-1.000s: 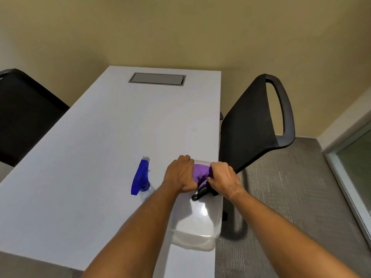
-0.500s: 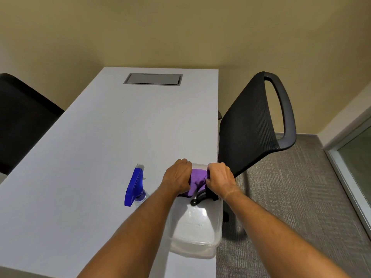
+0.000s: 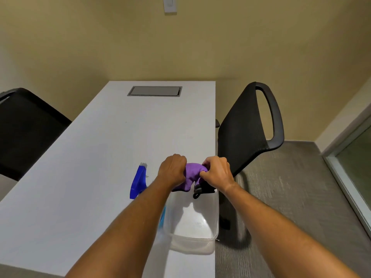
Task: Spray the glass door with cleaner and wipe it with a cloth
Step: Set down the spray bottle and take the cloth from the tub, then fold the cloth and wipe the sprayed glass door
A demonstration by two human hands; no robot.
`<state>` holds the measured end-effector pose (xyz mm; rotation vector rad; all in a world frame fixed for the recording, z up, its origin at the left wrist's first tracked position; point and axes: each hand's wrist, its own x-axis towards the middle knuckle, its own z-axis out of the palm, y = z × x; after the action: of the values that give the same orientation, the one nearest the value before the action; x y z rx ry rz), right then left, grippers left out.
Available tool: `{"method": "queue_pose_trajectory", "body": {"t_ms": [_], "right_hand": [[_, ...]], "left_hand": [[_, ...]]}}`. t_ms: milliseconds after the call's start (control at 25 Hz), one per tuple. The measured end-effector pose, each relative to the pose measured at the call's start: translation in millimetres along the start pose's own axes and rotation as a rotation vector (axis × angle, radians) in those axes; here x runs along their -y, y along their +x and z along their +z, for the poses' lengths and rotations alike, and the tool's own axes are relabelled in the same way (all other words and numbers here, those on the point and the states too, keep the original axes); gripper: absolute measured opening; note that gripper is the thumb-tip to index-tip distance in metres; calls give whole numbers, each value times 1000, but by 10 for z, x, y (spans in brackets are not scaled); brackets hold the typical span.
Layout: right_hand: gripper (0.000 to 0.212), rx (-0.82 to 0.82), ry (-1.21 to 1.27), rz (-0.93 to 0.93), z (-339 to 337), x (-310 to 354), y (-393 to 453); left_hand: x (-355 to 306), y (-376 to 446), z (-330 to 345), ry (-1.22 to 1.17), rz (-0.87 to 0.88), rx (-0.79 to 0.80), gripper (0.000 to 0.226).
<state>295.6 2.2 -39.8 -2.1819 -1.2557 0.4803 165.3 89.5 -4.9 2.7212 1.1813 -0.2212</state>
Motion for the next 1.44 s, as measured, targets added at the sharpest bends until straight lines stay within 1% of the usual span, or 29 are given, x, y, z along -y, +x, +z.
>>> {"method": "queue_pose_trajectory", "body": {"t_ms": [160, 320, 560, 680, 800, 920, 1080, 1200, 1240, 1320, 1440], "right_hand": [[21, -68, 57, -41, -305, 184, -112], [22, -122, 49, -82, -684, 252, -324], [20, -166, 5, -119, -1379, 153, -870], [18, -101, -29, -117, -1837, 34, -1166], [19, -20, -70, -77, -2262, -91, -1461], [20, -15, -65, -29, -2603, -224, -1732], [16, -28, -32, 57, -2996, -375, -2007], [20, -27, 69, 161, -3223, -455, -2179], [21, -47, 91, 198, -3259, -471, -2225], [20, -22, 129, 231, -3296, -440, -2254], [23, 35, 76, 260, -3429, -522, -2354]], "left_hand": [[-81, -178, -366, -5, -2, -85, 21], [-250, -402, -630, -3, 26, -132, 23], [-685, -767, -865, -108, 141, -166, 25], [-969, -922, -984, -171, 204, -136, 25], [-1273, -1034, -1112, -215, 300, -90, 29], [-1586, -1129, -1242, -252, 382, -60, 31], [-1928, -1147, -1404, -282, 485, -9, 37], [-2147, -1099, -1510, -312, 529, 25, 38], [-2195, -1083, -1545, -305, 548, 55, 36], [-2227, -1064, -1562, -306, 548, 106, 31], [-2355, -1088, -1560, -444, 537, 106, 26]]}}
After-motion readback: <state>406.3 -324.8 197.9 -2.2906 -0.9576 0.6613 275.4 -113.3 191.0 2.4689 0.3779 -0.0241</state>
